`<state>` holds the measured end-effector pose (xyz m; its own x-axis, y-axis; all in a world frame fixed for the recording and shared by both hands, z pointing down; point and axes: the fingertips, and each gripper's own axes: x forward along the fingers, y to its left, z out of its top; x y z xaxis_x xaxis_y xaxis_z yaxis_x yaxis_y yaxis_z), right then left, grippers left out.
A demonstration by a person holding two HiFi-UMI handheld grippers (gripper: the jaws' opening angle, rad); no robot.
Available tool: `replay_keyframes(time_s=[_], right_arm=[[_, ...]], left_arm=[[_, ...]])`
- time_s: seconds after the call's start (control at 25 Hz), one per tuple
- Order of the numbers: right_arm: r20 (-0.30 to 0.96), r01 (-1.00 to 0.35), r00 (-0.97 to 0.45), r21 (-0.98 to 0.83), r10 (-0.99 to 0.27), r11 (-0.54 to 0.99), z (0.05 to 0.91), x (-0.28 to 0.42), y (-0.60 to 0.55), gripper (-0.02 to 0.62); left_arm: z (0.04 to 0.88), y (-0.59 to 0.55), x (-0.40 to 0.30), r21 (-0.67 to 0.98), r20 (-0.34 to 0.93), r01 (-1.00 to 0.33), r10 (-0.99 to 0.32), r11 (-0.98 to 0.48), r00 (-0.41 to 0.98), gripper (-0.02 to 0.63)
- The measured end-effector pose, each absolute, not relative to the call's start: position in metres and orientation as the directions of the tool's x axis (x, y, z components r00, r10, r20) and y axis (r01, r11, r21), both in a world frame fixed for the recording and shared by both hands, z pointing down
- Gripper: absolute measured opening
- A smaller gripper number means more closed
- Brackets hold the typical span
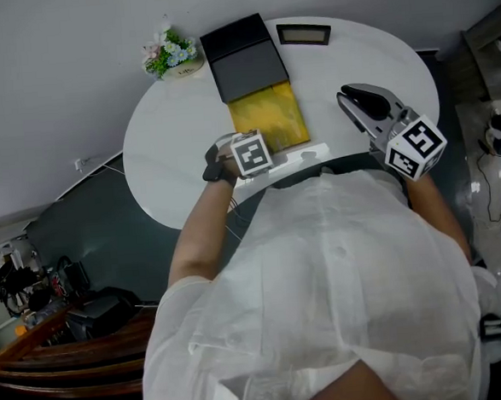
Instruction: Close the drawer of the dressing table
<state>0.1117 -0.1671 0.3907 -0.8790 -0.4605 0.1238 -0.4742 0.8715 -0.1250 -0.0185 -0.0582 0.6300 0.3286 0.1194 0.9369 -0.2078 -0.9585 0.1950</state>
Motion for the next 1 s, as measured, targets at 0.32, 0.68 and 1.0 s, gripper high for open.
replay_keyframes(time_s=[0.32, 0.68, 1.0], right_arm=[[0.125, -0.486, -0.873, -0.127, -0.472, 0.865, 0.394, 0.111, -0.174, 0.043], [0.130, -0.495, -0.867, -0.129, -0.480, 0.859, 0.396, 0.110, -0.174, 0.043], [0.136, -0.513, -0.857, -0.130, -0.497, 0.849, 0.398, 0.115, -0.175, 0.043]], left_arm=[[0.622, -0.064, -0.023, 0.182, 0.933, -0.207, 0.103, -0.961, 0.344, 0.029], [0.625, -0.078, -0.030, 0.171, 0.940, -0.222, 0.092, -0.960, 0.327, 0.029], [0.625, -0.098, -0.039, 0.142, 0.952, -0.234, 0.067, -0.962, 0.299, 0.029]])
